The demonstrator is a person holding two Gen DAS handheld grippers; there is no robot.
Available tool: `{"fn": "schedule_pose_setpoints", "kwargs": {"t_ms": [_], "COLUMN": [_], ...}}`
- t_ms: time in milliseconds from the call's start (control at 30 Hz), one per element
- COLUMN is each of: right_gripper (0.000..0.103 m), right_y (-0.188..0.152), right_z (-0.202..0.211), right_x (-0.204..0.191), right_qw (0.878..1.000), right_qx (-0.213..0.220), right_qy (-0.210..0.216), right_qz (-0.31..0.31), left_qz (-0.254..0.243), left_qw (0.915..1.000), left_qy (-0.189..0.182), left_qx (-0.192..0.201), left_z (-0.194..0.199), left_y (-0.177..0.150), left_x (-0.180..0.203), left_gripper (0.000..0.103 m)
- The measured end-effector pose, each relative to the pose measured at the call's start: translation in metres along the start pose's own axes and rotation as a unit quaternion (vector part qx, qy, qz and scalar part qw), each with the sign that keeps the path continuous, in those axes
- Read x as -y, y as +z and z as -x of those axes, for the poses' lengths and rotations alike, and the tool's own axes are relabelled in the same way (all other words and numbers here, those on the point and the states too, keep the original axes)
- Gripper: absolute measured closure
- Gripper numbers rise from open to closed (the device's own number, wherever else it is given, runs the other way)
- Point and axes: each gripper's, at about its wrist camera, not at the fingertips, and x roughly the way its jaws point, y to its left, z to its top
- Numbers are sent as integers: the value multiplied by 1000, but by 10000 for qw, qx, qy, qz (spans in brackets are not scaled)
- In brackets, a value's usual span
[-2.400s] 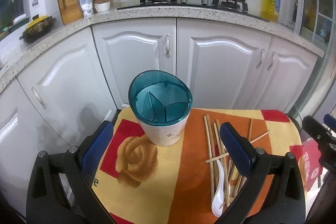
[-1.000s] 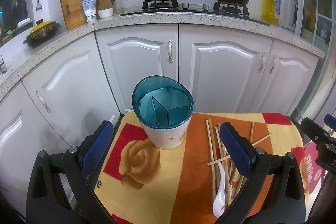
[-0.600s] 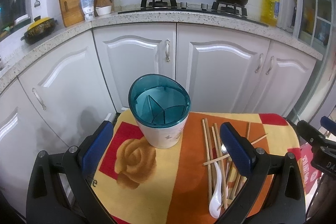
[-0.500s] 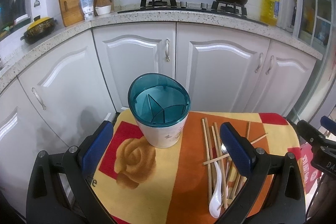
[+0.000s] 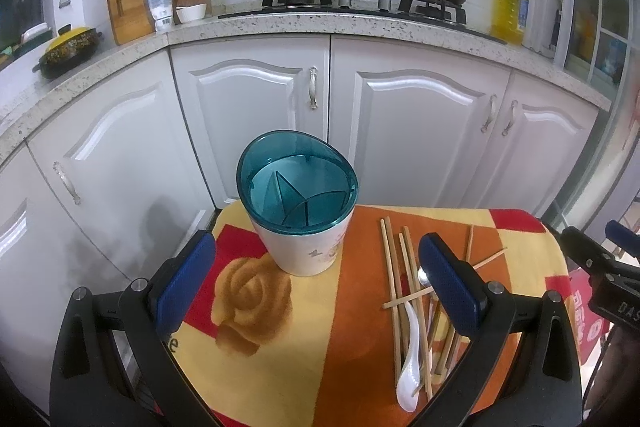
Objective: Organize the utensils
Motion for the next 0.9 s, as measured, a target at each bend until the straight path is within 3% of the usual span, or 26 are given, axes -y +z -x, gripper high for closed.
{"fn": "schedule_pose_setpoints", "kwargs": {"t_ms": [900], "right_gripper": [0], "right_y": [-1], "right_z": [-5], "right_x": [6], "right_qw": [10000], "right_qx": [-90], "right_qy": [1], "right_qz": [-33], "left_qz": [-71], "left_qw": [9990], "left_qy": [-397], "left_qx": [-197], "left_z": [-2], "left_y": [-2], "left_x": [11], "left_gripper": [1]}}
